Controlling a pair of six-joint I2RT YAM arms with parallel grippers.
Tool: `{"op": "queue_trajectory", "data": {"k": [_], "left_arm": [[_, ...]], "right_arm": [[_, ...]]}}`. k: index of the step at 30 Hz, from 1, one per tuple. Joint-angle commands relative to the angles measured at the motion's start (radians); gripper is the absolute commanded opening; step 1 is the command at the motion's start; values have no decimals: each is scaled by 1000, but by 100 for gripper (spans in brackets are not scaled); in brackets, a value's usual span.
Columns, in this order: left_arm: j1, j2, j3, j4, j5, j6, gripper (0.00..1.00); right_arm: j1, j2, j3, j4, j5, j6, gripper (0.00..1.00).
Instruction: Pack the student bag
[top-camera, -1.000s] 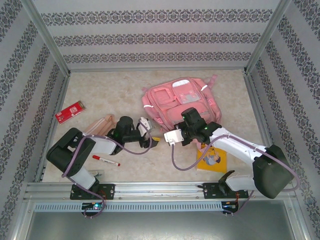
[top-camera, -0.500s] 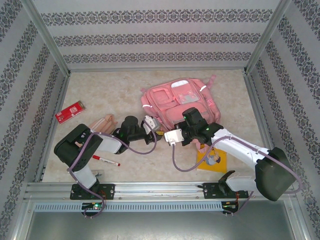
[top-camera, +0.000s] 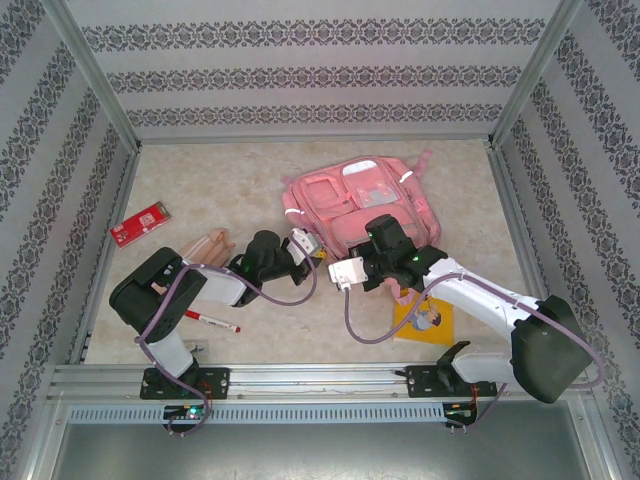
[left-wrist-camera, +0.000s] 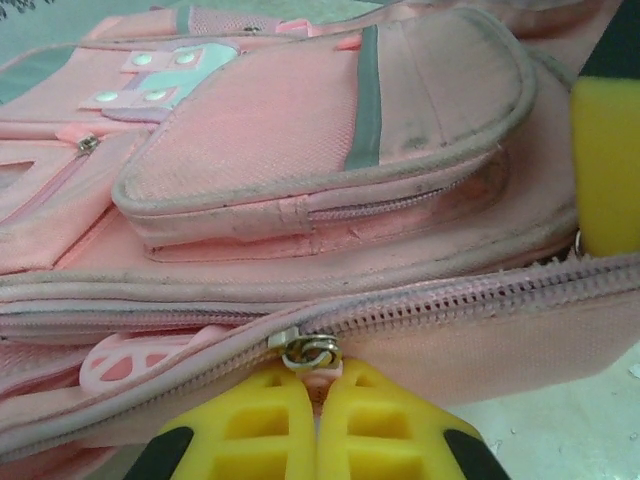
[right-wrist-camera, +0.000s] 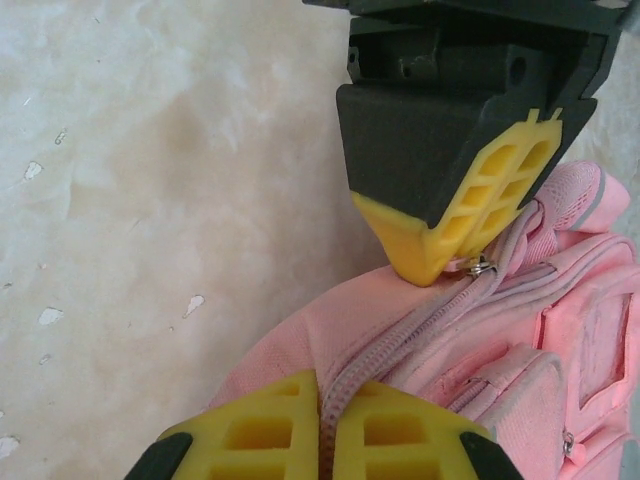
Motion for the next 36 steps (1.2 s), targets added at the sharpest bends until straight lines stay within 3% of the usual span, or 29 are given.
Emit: {"op": "queue_trajectory", "data": {"k": [1,8,15,23,27,29,32,33,34,35,36], "left_arm": [[-6,11,-38,131,5,4,0],[2,-53,-102,107,-105,60,0],[83,-74,-96,76,-113,30,0],[151,-73,-29,-98,-125,84,0],[211,-50,-8,-84,-140,11,0],[229,-45,7,-93,-102,6,0],[233,-59,-32,-22,58,48,1],[235,-65,-55,13,86,42,17],[234,-69,-76,41,103,26,46],[235,-72,-91,56,131,14,56],[232,-78,-109,66,186,36,58]], "right_arm": [[6,-42,-14,50,-67,1,0],[-40,-70,-32,49,-57,-7,0],[-60,-82,-36,38,-66,-3,0],[-54,-82,-52,41,-73,8,0],[-55,-81,-53,42,-69,8,0],[-55,-82,-53,40,-69,12,0],[-58,-87,-56,42,-68,14,0],[-60,-89,-58,44,-71,14,0],[-62,-90,-59,46,-72,15,0],[-63,-90,-58,46,-74,16,0],[-64,-90,-57,45,-75,15,0]]}}
